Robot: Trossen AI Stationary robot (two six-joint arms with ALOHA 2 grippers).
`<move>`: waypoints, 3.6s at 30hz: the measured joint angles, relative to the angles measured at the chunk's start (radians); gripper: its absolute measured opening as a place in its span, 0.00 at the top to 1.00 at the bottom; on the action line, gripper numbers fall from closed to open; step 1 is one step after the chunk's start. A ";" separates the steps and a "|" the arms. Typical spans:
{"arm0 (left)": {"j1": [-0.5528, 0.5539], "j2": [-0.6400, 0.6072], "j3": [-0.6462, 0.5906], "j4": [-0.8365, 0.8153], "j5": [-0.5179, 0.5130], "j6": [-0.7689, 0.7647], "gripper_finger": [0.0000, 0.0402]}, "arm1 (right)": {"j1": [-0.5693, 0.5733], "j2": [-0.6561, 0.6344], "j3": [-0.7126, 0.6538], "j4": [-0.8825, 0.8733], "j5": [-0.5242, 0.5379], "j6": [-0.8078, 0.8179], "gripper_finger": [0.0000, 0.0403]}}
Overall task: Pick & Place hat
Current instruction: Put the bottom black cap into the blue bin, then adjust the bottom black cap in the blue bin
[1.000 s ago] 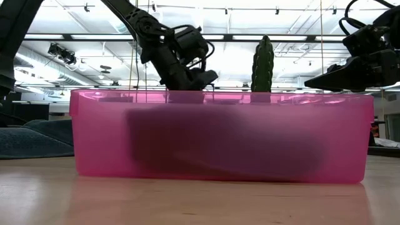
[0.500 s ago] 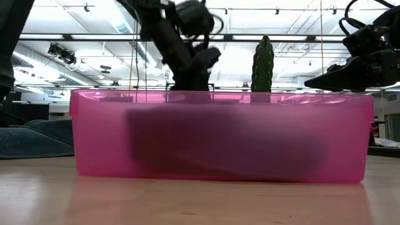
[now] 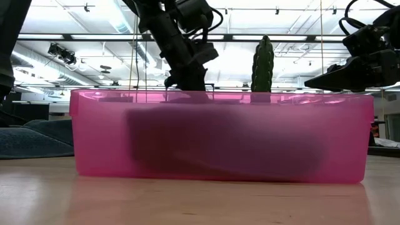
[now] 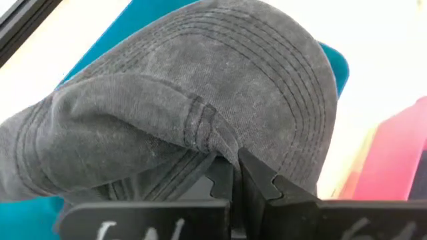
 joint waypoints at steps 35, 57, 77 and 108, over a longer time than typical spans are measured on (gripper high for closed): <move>-0.074 -0.097 0.002 -0.098 -0.108 0.392 0.46 | 0.000 0.000 0.000 0.000 0.000 0.000 0.52; -0.304 0.062 0.003 -0.107 -0.378 0.870 0.51 | 0.000 0.000 0.000 0.000 0.000 0.000 0.52; -0.204 0.098 0.002 -0.074 -0.379 0.886 0.59 | 0.000 0.000 0.000 0.000 0.000 0.000 0.52; -0.023 0.097 0.003 -0.095 -0.275 0.714 0.99 | 0.000 0.000 0.000 0.000 0.000 0.000 0.52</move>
